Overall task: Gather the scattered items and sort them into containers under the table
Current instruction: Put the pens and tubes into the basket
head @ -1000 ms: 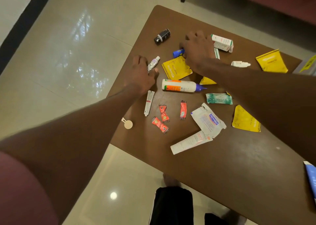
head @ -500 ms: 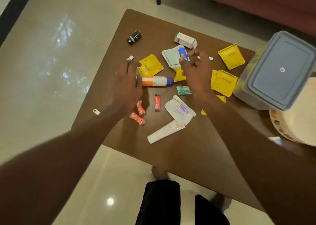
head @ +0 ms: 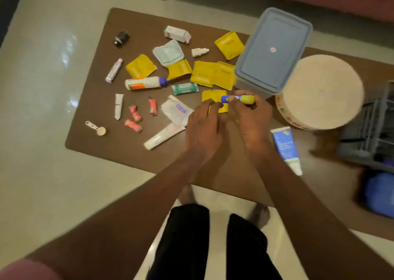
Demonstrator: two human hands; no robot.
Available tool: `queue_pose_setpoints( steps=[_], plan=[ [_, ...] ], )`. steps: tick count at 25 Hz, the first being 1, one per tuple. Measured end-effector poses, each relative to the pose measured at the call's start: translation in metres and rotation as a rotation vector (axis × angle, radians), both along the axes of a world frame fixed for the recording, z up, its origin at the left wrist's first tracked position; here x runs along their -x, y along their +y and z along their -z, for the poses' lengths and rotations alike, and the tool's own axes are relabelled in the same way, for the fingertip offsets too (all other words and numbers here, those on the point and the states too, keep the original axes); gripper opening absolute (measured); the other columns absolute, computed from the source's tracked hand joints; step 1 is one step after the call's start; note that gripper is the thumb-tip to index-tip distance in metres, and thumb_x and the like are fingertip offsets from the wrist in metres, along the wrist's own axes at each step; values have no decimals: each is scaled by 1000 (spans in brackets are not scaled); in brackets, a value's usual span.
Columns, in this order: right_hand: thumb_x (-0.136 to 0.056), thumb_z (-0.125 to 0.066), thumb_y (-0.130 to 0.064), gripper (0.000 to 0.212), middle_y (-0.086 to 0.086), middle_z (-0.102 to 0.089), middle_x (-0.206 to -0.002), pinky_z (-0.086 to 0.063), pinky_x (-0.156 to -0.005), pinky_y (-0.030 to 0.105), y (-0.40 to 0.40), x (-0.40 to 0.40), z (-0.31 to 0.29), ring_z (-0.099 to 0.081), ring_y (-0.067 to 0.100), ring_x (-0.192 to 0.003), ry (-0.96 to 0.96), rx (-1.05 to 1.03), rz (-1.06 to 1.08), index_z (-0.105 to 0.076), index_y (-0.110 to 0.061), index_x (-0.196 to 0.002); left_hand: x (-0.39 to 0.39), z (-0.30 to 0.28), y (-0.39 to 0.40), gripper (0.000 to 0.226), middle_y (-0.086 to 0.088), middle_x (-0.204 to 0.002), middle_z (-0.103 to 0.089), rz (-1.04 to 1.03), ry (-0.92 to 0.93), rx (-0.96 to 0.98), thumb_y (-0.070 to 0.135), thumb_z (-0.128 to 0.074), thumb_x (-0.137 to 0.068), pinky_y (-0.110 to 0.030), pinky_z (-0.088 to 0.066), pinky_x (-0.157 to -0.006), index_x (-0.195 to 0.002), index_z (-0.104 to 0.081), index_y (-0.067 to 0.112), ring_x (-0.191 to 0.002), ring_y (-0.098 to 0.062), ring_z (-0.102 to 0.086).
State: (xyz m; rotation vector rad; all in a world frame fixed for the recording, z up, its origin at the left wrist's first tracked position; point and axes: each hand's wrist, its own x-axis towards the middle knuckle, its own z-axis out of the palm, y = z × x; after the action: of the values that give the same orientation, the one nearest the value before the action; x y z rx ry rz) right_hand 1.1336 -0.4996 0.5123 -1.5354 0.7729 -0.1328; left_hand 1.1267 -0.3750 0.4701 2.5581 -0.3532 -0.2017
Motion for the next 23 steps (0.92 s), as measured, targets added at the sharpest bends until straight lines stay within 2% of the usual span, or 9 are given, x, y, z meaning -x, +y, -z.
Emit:
queue_pose_setpoints(
  steps=[4, 6, 8, 12, 14, 16, 19, 23],
  plan=[
    [-89, -74, -12, 11, -10, -73, -90, -51, -76, 22, -74, 47, -35, -64, 2, -77, -52, 114, 64, -74, -16, -100, 20, -14, -88, 46, -11, -132, -58, 74, -29, -59, 19, -60, -91, -47, -48, -95, -136, -56, 10, -118, -32, -56],
    [-90, -74, -17, 14, -18, -70, -87, -49, -70, 19, -118, 70, -54, -60, 0, -71, -74, 200, 84, -71, -22, -102, 29, -25, -136, 41, -10, -128, -59, 109, -72, -13, 18, -59, -93, -46, -48, -93, -133, -57, 10, -115, -32, -57],
    [-88, -76, -16, 18, -23, -66, -85, -51, -69, 21, -161, 87, -74, -61, 0, -70, -115, 259, 121, -66, -20, -103, 40, -37, -181, 36, -7, -126, -59, 156, -98, 80, 19, -55, -95, -45, -48, -91, -130, -57, 12, -114, -30, -57],
    [-89, -78, -16, 22, -16, -69, -98, -54, -77, 13, -246, 118, -103, -67, -3, -89, -115, 399, 107, -66, -22, -107, 62, -56, -278, 39, -3, -133, -58, 204, -109, 112, 29, -49, -95, -45, -44, -101, -132, -55, 15, -123, -25, -55],
    [-91, -76, -18, 23, -11, -70, -105, -54, -78, 13, -286, 130, -115, -68, 1, -91, -164, 511, 152, -66, -22, -111, 70, -60, -325, 45, -3, -144, -52, 231, -84, 95, 33, -50, -98, -46, -41, -107, -140, -50, 17, -132, -24, -49],
    [-93, -72, -20, 18, -9, -70, -103, -50, -74, 12, -325, 137, -117, -65, 1, -82, -199, 603, 298, -68, -20, -111, 74, -58, -358, 53, -3, -157, -39, 280, -47, 57, 34, -47, -102, -46, -35, -114, -151, -39, 18, -143, -22, -38],
    [-92, -65, -26, 19, -13, -69, -96, -45, -69, 13, -385, 140, -97, -56, -1, -71, -98, 606, 471, -71, -20, -110, 73, -44, -380, 55, -4, -166, -25, 275, 16, 26, 31, -38, -108, -46, -31, -118, -159, -26, 15, -151, -23, -28],
    [-89, -74, -29, 20, -16, -69, -94, -46, -68, 5, -419, 132, -56, -62, -12, -78, 58, 586, 207, -71, -24, -108, 70, -15, -374, 52, -7, -157, -39, 228, 135, 113, 34, -31, -108, -47, -40, -115, -155, -32, 12, -143, -26, -40]
  ],
)
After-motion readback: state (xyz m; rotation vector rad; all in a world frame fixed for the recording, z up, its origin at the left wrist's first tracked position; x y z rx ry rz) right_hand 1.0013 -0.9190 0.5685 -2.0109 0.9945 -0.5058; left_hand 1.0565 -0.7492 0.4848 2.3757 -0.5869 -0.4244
